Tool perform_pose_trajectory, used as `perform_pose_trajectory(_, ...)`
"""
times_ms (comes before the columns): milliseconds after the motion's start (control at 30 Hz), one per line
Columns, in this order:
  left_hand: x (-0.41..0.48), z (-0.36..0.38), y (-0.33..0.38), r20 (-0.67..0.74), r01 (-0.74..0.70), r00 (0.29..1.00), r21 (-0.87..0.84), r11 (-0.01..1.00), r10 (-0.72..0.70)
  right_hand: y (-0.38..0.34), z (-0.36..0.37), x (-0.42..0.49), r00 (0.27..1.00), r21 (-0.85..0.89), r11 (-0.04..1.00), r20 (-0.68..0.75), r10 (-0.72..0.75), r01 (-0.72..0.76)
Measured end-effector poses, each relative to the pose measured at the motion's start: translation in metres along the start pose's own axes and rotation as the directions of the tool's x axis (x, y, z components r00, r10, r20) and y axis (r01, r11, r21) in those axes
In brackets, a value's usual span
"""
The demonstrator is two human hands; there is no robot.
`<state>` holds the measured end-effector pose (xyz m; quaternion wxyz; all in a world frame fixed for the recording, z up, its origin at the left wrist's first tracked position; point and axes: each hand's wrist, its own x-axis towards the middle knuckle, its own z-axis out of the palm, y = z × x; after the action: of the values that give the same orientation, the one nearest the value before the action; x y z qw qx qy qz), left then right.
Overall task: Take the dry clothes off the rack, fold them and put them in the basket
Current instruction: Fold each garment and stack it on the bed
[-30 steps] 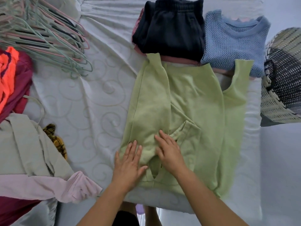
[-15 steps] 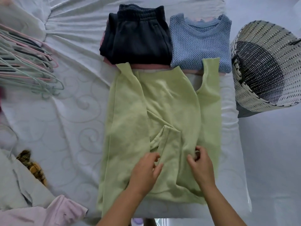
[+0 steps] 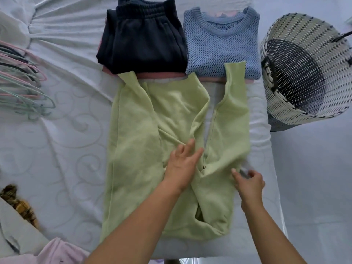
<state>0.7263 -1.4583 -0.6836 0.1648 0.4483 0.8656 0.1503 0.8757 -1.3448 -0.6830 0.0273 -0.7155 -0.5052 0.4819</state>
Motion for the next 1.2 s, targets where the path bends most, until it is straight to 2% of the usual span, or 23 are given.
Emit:
perform_pose_trajectory(67,0.002,0.002,-0.002,0.068,-0.104,0.992,0.032,0.994,0.102,-0.006,0.000,-0.003,0.982,0.156,0.988,0.189,-0.011,-0.019)
perform_pose_trajectory(133,0.006,-0.010,-0.001,0.167,-0.118,0.981,0.093,0.989,0.101,-0.014,-0.001,-0.014,0.965,0.191,0.981,0.260,-0.028,-0.023)
perform_pose_trajectory(233,0.009,-0.030,-0.010,0.069,-0.106,0.992,0.068,0.992,0.101,-0.038,-0.011,-0.039,0.936,0.393,0.911,0.351,-0.023,-0.125)
perform_pose_trajectory(300,-0.004,-0.048,-0.018,-0.121,-0.041,0.992,-0.121,0.992,0.027,-0.048,-0.020,-0.059,0.877,0.500,0.823,0.481,-0.007,-0.268)
perform_pose_trajectory(333,-0.016,-0.053,-0.026,-0.214,0.010,0.975,-0.251,0.968,-0.065,-0.051,-0.021,-0.070,0.840,0.492,0.806,0.542,0.013,-0.330)
perform_pose_trajectory(367,-0.028,-0.059,-0.034,-0.199,0.075,0.966,-0.388,0.918,-0.163,-0.048,-0.019,-0.079,0.801,0.443,0.813,0.596,0.047,-0.377)
perform_pose_trajectory(400,-0.040,-0.061,-0.043,-0.117,0.146,0.967,-0.466,0.872,-0.225,-0.043,-0.014,-0.087,0.766,0.370,0.833,0.635,0.097,-0.413)
perform_pose_trajectory(433,-0.048,-0.061,-0.051,0.055,0.245,0.967,-0.457,0.855,-0.248,-0.033,-0.005,-0.093,0.742,0.279,0.856,0.650,0.165,-0.435)
perform_pose_trajectory(500,-0.056,-0.050,-0.068,0.338,0.338,0.913,-0.308,0.889,-0.230,-0.011,0.013,-0.100,0.718,0.076,0.916,0.648,0.255,-0.395)
perform_pose_trajectory(533,-0.052,-0.047,-0.073,0.347,0.363,0.903,-0.303,0.881,-0.253,-0.001,0.020,-0.100,0.729,0.002,0.946,0.638,0.248,-0.324)
perform_pose_trajectory(600,-0.028,-0.050,-0.074,0.218,0.439,0.898,-0.369,0.819,-0.383,0.012,0.031,-0.093,0.775,-0.013,0.978,0.608,0.172,-0.207)
perform_pose_trajectory(667,0.003,-0.057,-0.074,0.084,0.451,0.890,-0.304,0.839,-0.448,0.009,0.035,-0.088,0.800,0.068,0.980,0.590,0.110,-0.186)
perform_pose_trajectory(767,0.029,-0.061,-0.070,0.073,0.513,0.858,-0.179,0.839,-0.509,-0.002,0.039,-0.080,0.809,0.227,0.943,0.584,0.067,-0.243)
perform_pose_trajectory(833,0.026,-0.056,-0.058,0.025,0.376,0.927,-0.061,0.925,-0.375,-0.009,0.040,-0.075,0.788,0.349,0.862,0.609,0.089,-0.367)
perform_pose_trajectory(867,0.019,-0.051,-0.051,0.041,0.280,0.960,-0.071,0.957,-0.278,-0.014,0.040,-0.075,0.772,0.394,0.806,0.625,0.117,-0.441)
perform_pose_trajectory(900,0.009,-0.046,-0.042,0.122,0.220,0.971,-0.134,0.966,-0.204,-0.019,0.040,-0.075,0.753,0.428,0.746,0.642,0.147,-0.511)
perform_pose_trajectory(933,-0.003,-0.041,-0.034,0.265,0.210,0.951,-0.187,0.960,-0.157,-0.022,0.038,-0.075,0.729,0.449,0.689,0.663,0.169,-0.569)
perform_pose_trajectory(1000,-0.027,-0.033,-0.025,0.511,0.302,0.848,-0.241,0.922,-0.144,-0.026,0.033,-0.077,0.678,0.441,0.625,0.707,0.200,-0.644)
perform_pose_trajectory(1033,-0.035,-0.031,-0.026,0.547,0.366,0.819,-0.265,0.892,-0.174,-0.027,0.030,-0.078,0.657,0.420,0.630,0.728,0.196,-0.653)
perform_pose_trajectory(1100,-0.041,-0.035,-0.032,0.565,0.442,0.801,-0.339,0.830,-0.196,-0.030,0.025,-0.081,0.667,0.409,0.701,0.734,0.127,-0.584)
perform_pose_trajectory(1133,-0.041,-0.039,-0.036,0.571,0.484,0.798,-0.415,0.770,-0.193,-0.032,0.025,-0.081,0.693,0.427,0.747,0.718,0.063,-0.510)
perform_pose_trajectory(1167,-0.042,-0.044,-0.041,0.573,0.540,0.796,-0.523,0.659,-0.197,-0.037,0.026,-0.081,0.712,0.456,0.781,0.702,-0.021,-0.426)
perform_pose_trajectory(1200,-0.042,-0.051,-0.046,0.572,0.587,0.794,-0.631,0.507,-0.207,-0.043,0.028,-0.081,0.713,0.485,0.802,0.693,-0.109,-0.348)
